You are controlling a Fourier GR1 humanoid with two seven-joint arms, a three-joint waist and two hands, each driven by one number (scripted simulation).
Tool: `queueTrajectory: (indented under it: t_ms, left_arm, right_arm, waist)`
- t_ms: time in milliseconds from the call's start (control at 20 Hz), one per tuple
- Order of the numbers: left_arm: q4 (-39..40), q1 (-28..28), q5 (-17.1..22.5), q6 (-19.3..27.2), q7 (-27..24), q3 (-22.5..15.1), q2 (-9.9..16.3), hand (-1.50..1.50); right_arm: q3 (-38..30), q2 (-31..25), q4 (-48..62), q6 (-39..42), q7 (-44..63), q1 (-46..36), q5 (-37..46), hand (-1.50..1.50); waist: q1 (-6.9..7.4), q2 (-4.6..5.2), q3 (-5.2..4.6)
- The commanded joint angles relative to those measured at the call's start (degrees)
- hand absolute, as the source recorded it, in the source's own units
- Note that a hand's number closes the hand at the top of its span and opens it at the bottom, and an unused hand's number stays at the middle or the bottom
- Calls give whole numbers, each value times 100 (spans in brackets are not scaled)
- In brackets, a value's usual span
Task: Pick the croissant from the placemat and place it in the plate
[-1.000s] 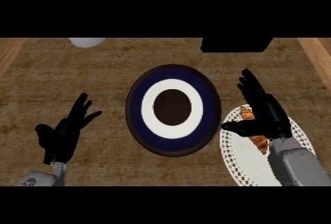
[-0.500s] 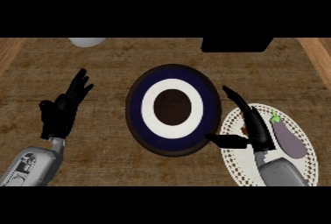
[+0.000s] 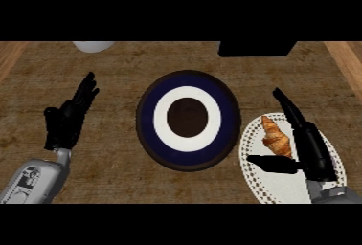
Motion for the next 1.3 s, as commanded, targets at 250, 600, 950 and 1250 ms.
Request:
queueTrajectory:
  t_ms: [250,600,950,1250]
  left_arm:
    - [-91,89,-114,20,-11,39,-39,0]
    - [210,-175,-303,-38,-62,17,-392,0]
    - [-115,134,-427,-291,28,356,-337,0]
    - [-35,-255,-436,-563,322,639,-309,0]
  right_arm:
    - [-202,-1618,-1240,2194,2591,-57,-53,-150]
    - [-423,-1594,-888,3402,3423,-807,-549,-150]
    - [-975,-1218,-158,4069,3108,-1108,-618,-150]
    - [-550,-839,144,4220,3175,-906,96,-150]
  waist:
    - [-4,-16,-15]
    - [60,30,2]
    - [98,22,6]
    - [78,24,6]
